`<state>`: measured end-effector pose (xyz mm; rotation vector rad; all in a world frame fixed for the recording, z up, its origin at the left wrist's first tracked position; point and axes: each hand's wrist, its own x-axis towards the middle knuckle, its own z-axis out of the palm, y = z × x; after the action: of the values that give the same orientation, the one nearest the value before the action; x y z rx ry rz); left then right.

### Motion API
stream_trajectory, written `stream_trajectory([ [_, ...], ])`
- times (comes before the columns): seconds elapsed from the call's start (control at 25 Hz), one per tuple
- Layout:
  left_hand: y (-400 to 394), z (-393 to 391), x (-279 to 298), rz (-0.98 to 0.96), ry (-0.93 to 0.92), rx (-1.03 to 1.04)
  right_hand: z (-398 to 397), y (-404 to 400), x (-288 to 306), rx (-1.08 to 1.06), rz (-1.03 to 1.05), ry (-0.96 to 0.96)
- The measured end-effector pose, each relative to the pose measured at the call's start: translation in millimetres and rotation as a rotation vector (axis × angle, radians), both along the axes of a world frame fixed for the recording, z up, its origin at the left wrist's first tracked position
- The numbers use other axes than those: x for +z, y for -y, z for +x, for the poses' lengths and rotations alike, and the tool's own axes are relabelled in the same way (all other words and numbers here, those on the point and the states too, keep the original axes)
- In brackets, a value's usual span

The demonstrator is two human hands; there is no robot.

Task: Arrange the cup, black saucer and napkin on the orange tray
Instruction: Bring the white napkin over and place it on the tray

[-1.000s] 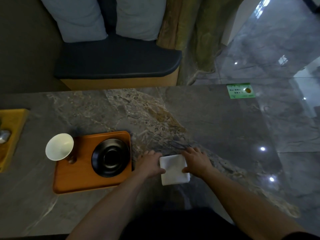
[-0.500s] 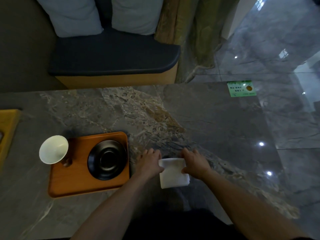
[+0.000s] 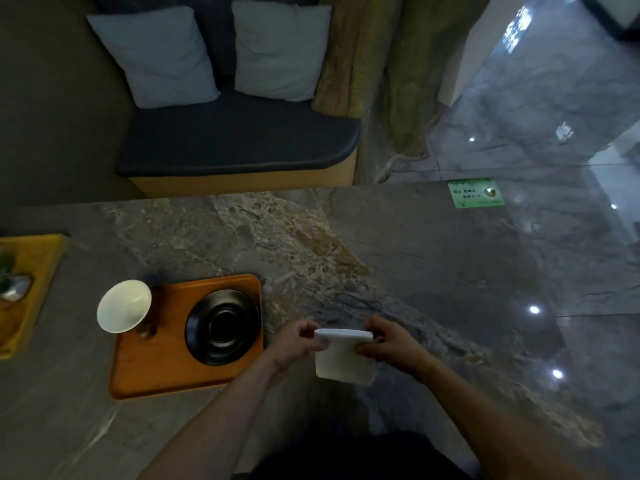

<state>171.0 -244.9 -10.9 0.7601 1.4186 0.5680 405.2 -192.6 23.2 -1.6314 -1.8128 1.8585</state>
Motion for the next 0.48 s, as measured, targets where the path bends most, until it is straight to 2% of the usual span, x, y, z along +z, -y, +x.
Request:
stream_trajectory([
  [0.2, 31.7, 1.9, 25.7, -0.006, 0.274, 0.265, -1.7, 19.9, 22.7, -0.107, -0.072, -0.219],
  [0.48, 82.5, 9.3, 52.3, 0.029, 0.217, 0.434, -19.1, 38.6, 25.8, -0.16, -0.119, -0.318],
])
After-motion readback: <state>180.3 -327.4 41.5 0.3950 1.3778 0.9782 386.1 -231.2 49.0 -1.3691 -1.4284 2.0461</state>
